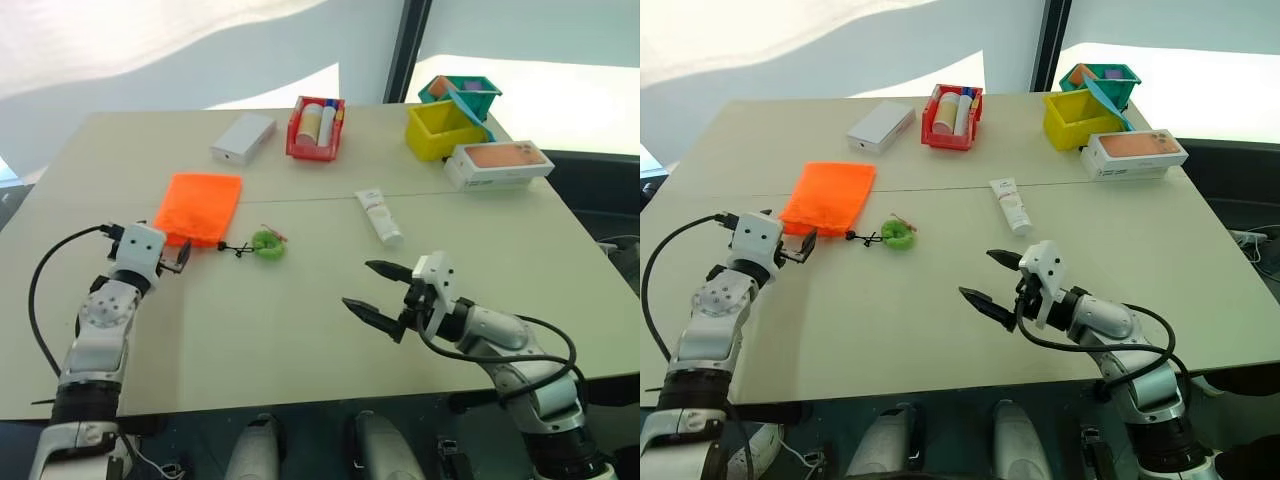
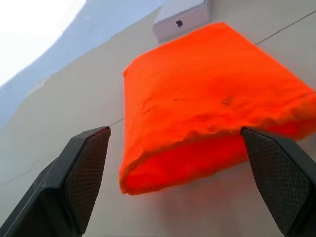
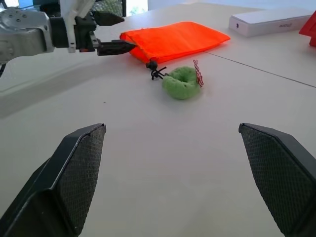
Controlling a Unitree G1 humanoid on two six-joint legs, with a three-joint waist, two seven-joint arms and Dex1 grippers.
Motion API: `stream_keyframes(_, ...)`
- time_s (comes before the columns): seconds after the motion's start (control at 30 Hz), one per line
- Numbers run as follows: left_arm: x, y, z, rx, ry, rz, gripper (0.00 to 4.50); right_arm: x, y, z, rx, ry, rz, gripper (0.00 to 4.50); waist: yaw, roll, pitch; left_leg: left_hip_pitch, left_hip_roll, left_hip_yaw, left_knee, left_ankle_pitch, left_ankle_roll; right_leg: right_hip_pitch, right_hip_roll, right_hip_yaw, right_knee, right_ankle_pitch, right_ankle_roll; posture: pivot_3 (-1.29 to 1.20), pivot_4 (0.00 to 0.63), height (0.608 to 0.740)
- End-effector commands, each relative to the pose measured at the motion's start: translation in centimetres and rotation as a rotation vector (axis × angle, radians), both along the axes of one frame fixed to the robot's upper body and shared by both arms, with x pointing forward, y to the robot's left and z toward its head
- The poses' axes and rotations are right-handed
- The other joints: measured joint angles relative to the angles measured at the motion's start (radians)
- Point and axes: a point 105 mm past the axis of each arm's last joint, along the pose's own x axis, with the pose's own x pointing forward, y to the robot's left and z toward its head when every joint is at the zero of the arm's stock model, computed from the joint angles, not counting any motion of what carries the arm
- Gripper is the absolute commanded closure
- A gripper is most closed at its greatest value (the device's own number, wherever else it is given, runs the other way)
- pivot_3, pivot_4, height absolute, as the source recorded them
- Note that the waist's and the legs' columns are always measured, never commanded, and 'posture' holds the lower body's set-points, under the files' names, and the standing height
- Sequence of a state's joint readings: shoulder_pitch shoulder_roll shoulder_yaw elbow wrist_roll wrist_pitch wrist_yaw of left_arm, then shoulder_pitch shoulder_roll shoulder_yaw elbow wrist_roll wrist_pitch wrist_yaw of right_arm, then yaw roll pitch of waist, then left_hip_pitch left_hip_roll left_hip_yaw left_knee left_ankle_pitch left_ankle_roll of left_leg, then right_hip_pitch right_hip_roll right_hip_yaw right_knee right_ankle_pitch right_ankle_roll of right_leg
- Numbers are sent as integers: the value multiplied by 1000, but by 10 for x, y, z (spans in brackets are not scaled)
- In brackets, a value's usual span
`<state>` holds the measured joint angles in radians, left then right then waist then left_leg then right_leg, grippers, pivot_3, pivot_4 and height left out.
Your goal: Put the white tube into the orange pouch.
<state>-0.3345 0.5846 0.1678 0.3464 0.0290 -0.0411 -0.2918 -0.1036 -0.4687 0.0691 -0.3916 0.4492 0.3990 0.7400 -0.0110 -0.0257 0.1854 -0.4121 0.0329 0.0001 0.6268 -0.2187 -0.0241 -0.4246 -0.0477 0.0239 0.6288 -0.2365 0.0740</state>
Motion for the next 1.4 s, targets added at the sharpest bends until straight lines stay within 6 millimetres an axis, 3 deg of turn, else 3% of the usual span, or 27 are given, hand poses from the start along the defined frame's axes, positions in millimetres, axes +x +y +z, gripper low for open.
stream_keyframes(0.03, 7, 6, 12, 72, -37, -11, 0, -3, 3, 11, 8, -50, 4, 23, -1, 0, 0, 0, 0, 0, 0, 0, 0, 0, 0, 0, 0, 0, 0, 0, 150, 740)
stream_keyframes(0.27, 13, 17, 12, 133, -20, -52, 0, -3, -3, 10, -3, -53, -23, 23, -1, 0, 0, 0, 0, 0, 0, 0, 0, 0, 1, 0, 1, 0, 0, 0, 150, 740)
stream_keyframes(0.53, 0, 21, 9, 113, 15, -143, 0, -4, -5, 7, -6, -49, -38, 23, -2, 0, 0, 0, 0, 0, 0, 0, 0, 0, 0, 0, 1, 0, 0, 0, 150, 740)
stream_keyframes(0.67, -1, 30, 9, 136, 21, -110, 0, -3, -6, 6, -6, -47, -44, 23, -1, 0, 0, 0, 1, 0, 0, 0, 0, 0, 0, 0, 1, 0, 0, 0, 150, 740)
stream_keyframes(1.0, 19, 44, 11, 171, 7, 28, 0, -1, -6, 7, -6, -55, -54, 23, 1, -1, 0, 0, 0, 0, 2, 0, 0, 1, 0, -1, 2, 0, 1, 0, 150, 740)
stream_keyframes(1.17, 31, 36, 7, 159, 8, 36, 0, 0, -6, 8, -6, -62, -60, 23, 1, -1, 0, 0, 0, 0, 2, 0, 0, 1, 1, -1, 2, 2, 4, 0, 150, 740)
stream_keyframes(1.27, 34, 33, 5, 158, 15, 33, 871, 0, -6, 9, -7, -67, -66, 0, -3, -1, 0, 0, 0, 0, 2, 0, 0, 0, 1, -1, 2, 2, 4, 0, 150, 740)
stream_keyframes(1.4, 35, 32, 5, 156, 14, 25, 2969, -1, -7, 10, -8, -69, -70, 0, -1, -1, 0, 0, 0, 0, 1, 0, 0, 0, 2, -1, 2, 2, 4, 0, 150, 740)
